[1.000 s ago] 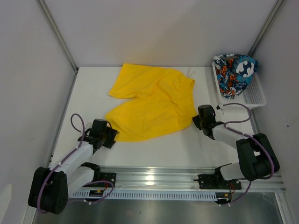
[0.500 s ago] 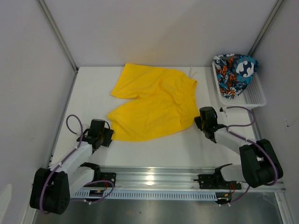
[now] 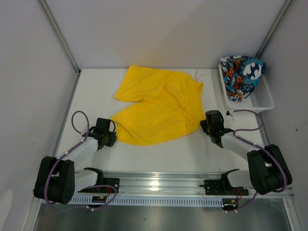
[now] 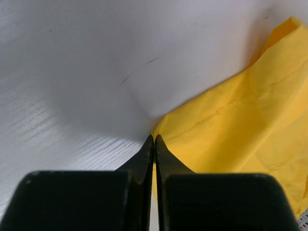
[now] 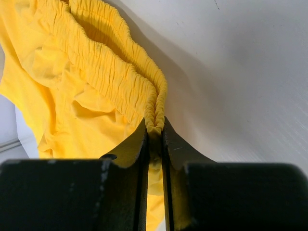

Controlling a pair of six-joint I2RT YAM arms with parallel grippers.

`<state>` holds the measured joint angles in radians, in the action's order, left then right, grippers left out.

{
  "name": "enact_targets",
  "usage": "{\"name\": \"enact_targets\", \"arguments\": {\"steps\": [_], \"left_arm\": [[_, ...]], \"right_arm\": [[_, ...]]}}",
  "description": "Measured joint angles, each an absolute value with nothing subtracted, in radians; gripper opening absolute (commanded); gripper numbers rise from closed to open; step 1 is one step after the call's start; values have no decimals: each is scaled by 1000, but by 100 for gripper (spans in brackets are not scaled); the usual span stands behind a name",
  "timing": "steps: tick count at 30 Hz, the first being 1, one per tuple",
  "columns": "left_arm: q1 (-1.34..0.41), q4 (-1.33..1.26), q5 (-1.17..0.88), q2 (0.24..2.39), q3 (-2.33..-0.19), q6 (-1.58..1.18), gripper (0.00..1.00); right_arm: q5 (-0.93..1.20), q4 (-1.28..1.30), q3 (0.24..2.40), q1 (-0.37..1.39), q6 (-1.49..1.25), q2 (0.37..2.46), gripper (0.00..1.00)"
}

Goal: Fold and stack the shorts
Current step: Fold the shorts

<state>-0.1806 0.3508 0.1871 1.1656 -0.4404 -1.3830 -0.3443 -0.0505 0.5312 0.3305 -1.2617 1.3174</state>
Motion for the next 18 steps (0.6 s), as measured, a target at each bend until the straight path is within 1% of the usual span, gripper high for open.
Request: {"name": "enact_targets", "arguments": {"steps": [4, 8, 12, 15, 18], "left_arm": [[-181, 380, 196, 1156, -448, -1355, 0], [-183, 530, 237, 1114, -484, -1310, 0], [-190, 645, 263, 978, -490, -1290, 0], [-193, 717, 284, 849, -506, -1279, 0], [-194, 785, 320, 755, -569, -1257, 0]], "right_arm": [[-352, -44, 531, 333, -1261, 1301, 0], [-376, 31, 542, 354, -1272, 1291, 0], [-385, 146, 567, 395, -1304, 1270, 0], [-389, 228, 570, 429, -1324, 1209, 0], [-386, 299, 570, 451, -1341, 1134, 0]]}}
